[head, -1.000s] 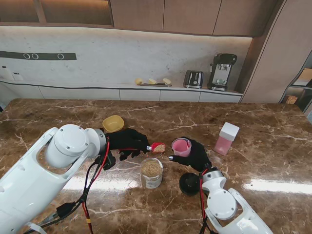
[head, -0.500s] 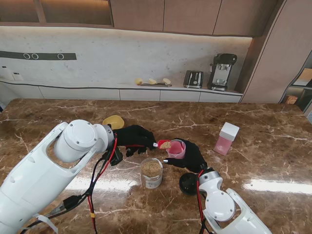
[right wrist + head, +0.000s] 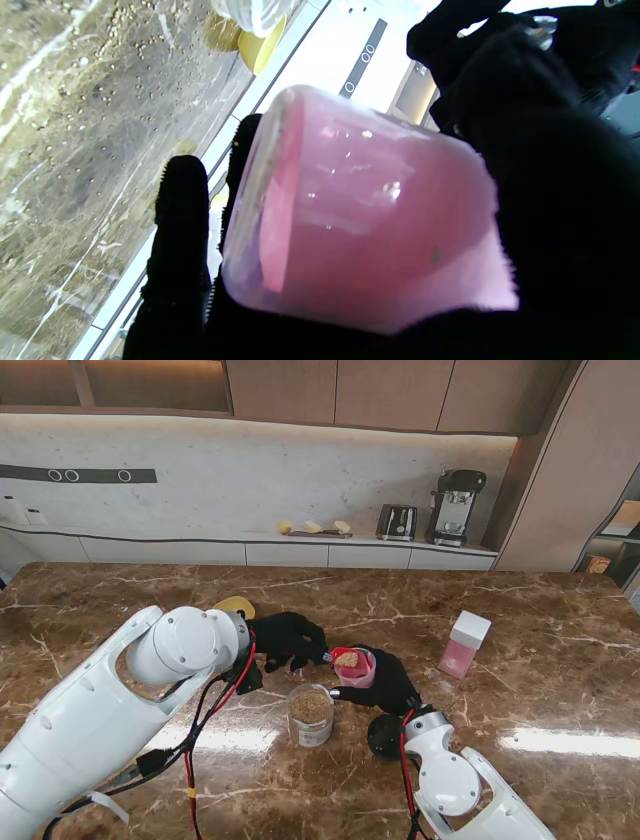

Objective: Measure grain into the airtight container

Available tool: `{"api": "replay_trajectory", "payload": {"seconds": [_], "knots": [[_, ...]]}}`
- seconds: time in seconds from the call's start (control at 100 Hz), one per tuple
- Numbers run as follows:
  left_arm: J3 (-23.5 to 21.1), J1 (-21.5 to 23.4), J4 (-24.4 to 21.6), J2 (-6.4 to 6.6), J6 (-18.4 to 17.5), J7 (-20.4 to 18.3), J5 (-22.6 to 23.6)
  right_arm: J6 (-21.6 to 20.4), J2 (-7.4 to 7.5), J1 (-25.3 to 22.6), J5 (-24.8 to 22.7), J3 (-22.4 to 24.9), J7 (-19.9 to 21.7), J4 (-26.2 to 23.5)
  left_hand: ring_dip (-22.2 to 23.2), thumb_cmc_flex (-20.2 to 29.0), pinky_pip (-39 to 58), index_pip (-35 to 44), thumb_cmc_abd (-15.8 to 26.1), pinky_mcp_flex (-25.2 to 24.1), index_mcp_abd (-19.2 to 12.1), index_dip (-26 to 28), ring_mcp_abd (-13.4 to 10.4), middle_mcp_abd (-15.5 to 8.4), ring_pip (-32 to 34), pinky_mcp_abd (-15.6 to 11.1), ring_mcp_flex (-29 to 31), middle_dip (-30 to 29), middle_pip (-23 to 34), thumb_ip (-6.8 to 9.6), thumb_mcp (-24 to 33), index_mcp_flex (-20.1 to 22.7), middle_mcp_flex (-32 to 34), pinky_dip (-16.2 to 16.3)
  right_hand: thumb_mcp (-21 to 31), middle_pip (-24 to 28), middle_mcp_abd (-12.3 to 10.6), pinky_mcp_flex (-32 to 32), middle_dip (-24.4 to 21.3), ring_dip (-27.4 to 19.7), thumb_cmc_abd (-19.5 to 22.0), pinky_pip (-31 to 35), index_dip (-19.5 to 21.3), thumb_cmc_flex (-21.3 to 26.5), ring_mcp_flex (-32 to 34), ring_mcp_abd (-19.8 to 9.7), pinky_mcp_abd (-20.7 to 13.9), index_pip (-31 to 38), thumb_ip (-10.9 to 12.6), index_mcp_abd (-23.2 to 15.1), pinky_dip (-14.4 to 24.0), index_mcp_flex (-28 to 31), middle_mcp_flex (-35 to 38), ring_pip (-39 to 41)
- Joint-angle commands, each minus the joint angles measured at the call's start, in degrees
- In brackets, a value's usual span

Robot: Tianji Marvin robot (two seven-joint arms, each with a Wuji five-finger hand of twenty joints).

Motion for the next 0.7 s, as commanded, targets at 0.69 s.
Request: {"api": "replay_trajectory", "payload": {"seconds": [0.69], "knots": [[2.0, 4.4, -6.0, 0.22, -24.3, 7.4, 36.8, 0.2, -0.29, -0.4, 1.3, -0.3, 0.7, -0.1, 0.0, 0.6, 4.3, 1.9, 1.7, 3.2, -4.7, 0.7, -2.5, -2.5, 5.6, 0.5, 1.8, 0.6, 2.2, 1.44, 0.8, -0.6, 2.1, -0.4, 10.5, -0.4, -2.3, 0.0, -0.6, -0.5, 10.9, -0.9, 0.3, 6.0, -1.1, -2.0, -0.2, 2.9, -0.1, -10.3, 1.1, 5.6, -0.3, -0.6]]}}
